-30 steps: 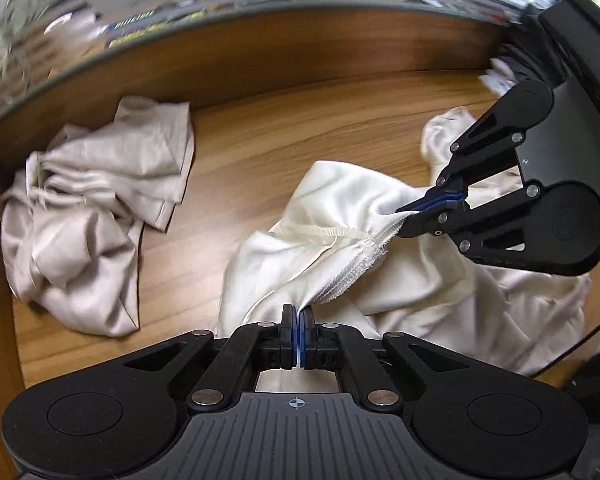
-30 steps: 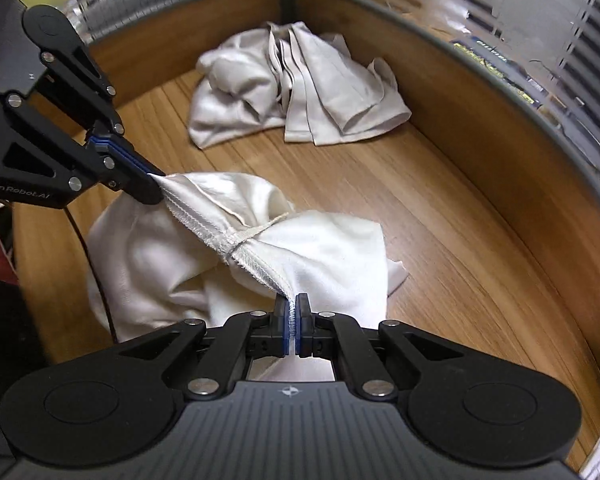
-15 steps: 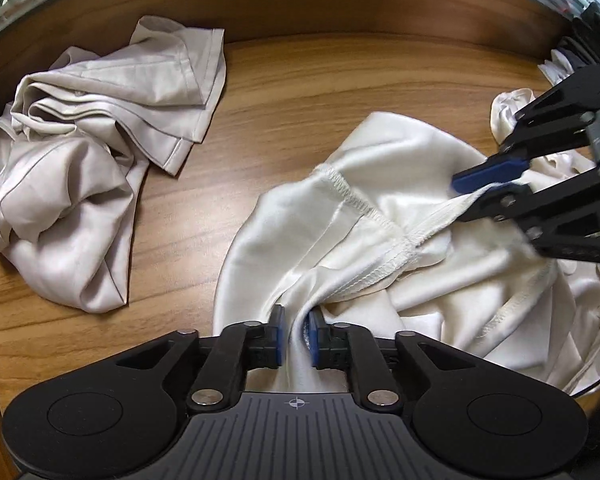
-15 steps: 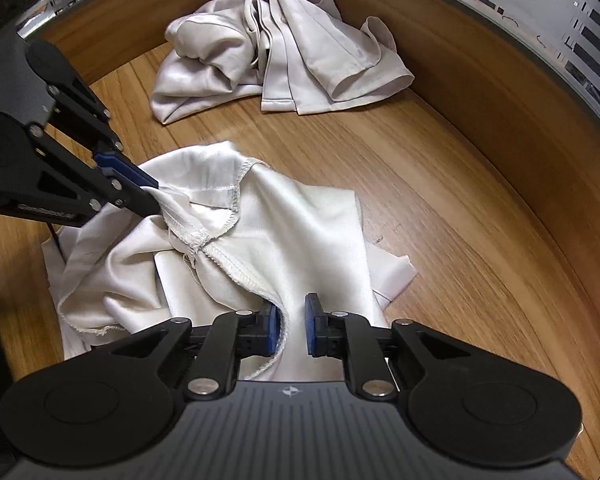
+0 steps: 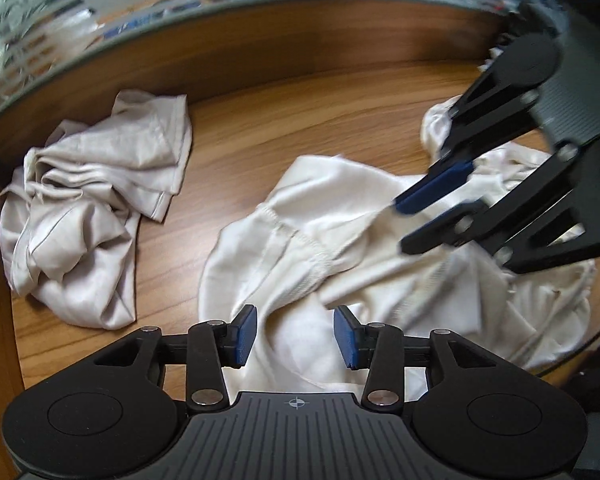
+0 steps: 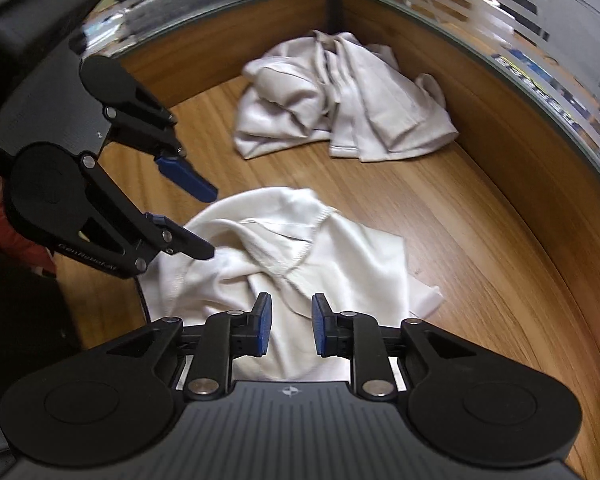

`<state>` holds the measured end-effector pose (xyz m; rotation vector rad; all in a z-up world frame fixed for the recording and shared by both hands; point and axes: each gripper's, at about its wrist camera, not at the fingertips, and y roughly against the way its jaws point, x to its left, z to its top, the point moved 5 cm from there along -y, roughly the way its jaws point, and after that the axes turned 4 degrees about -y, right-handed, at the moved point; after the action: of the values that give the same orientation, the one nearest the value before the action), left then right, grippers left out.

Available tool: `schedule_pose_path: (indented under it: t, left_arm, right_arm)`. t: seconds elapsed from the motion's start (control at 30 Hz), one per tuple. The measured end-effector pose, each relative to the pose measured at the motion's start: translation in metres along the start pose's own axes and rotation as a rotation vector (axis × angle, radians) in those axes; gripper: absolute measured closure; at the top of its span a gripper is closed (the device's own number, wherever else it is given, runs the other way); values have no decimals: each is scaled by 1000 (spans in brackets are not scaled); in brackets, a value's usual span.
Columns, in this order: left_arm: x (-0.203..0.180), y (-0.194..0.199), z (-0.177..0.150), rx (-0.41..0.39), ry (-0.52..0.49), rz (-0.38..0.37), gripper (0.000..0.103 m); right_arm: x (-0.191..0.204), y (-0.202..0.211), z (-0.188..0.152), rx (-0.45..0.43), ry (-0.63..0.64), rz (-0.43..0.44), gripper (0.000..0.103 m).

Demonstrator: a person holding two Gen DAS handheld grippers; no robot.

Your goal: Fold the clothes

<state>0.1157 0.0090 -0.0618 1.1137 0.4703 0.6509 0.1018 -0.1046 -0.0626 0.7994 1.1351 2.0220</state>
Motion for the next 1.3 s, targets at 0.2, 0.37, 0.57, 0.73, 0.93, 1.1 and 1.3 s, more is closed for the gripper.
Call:
schedule_pose_path:
  t: [0.2, 0.37, 0.57, 0.73, 0.93, 1.1, 1.3]
  left_arm:
    - [-14, -13, -8, 26, -16, -28, 59]
    - [-14, -33, -17, 58, 2, -21, 59]
    - [-9, -53, -21, 81, 36, -11, 64]
    - [-3, -48, -22, 69, 41, -1, 100]
    - [7, -11, -16, 0, 72, -27, 100]
    - [2, 14, -12, -24, 63, -63, 100]
    - [-15, 20, -26, 1, 30, -142, 98]
  right_arm:
    - [17, -16, -6, 36, 40, 4, 79]
    - [19, -38, -13, 64, 47, -19, 79]
    - [16, -62, -18, 92, 48, -38, 79]
    - [11, -67, -19, 96, 36, -52, 98]
    - [-4, -28, -14, 31, -21, -48, 102]
    - [-8, 12, -14, -17, -61, -28, 102]
    - [5, 36, -31, -26, -89, -13, 102]
